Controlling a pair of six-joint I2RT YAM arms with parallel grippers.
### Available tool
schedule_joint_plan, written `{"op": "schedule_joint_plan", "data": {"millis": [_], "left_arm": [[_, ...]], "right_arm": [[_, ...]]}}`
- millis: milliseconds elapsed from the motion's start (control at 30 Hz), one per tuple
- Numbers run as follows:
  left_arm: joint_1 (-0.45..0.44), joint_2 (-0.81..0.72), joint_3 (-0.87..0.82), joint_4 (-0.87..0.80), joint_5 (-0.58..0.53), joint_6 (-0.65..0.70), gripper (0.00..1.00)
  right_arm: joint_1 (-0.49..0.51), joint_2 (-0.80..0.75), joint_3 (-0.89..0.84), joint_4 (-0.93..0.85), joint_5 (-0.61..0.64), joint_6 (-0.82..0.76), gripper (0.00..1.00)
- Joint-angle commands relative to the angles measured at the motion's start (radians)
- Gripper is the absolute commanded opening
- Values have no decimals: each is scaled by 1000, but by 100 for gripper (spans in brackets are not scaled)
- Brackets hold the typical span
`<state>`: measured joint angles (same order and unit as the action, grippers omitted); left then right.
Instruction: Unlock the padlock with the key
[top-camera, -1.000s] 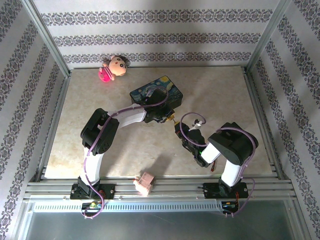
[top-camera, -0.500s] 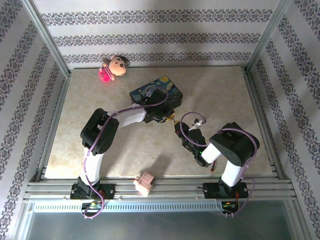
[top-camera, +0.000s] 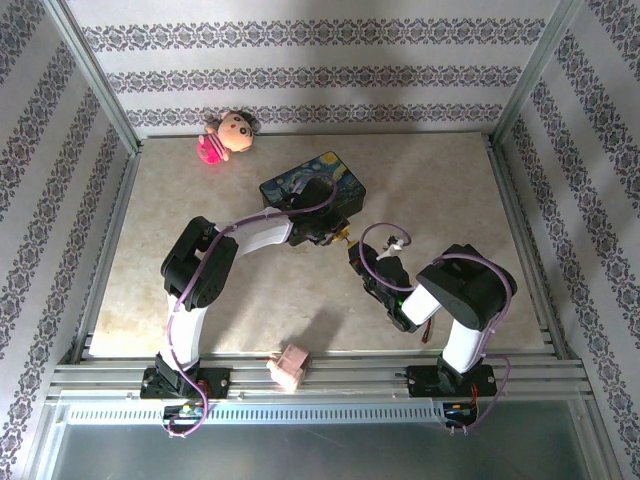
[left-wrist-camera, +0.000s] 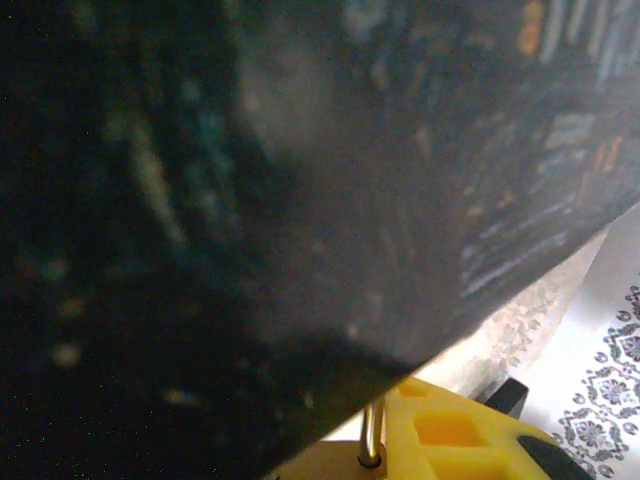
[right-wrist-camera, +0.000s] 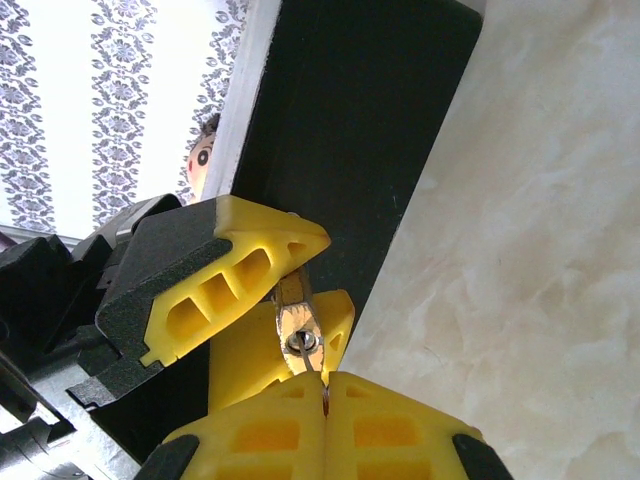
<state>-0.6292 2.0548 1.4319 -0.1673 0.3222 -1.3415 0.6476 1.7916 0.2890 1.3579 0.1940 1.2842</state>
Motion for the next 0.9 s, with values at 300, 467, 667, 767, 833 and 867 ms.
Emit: {"op": "schedule_joint_plan", "data": {"millis": [300,467,667,767,833,867], "left_arm": [[-30,44,-27,-113,112,-109,19],[-33,44,-24,-119,116,-102,19],[-39,41,-22,-126,121,-93,19],[-40,41,-24,-126,124,-93,18],[-41,39,-24,-126,124,-90,18],[-41,39,-25,-126,126,-88,18]], "right_arm": [[-7,28,39,29,-8,12,0],[-13,41,49,29,-22,48,0],[-14,59,79,29,-43,63,0],[-18,59,79,29,-43,65,0],[-20,58,76,29,-45,66,0],[-23,58,76,29,-46,67,0]]}}
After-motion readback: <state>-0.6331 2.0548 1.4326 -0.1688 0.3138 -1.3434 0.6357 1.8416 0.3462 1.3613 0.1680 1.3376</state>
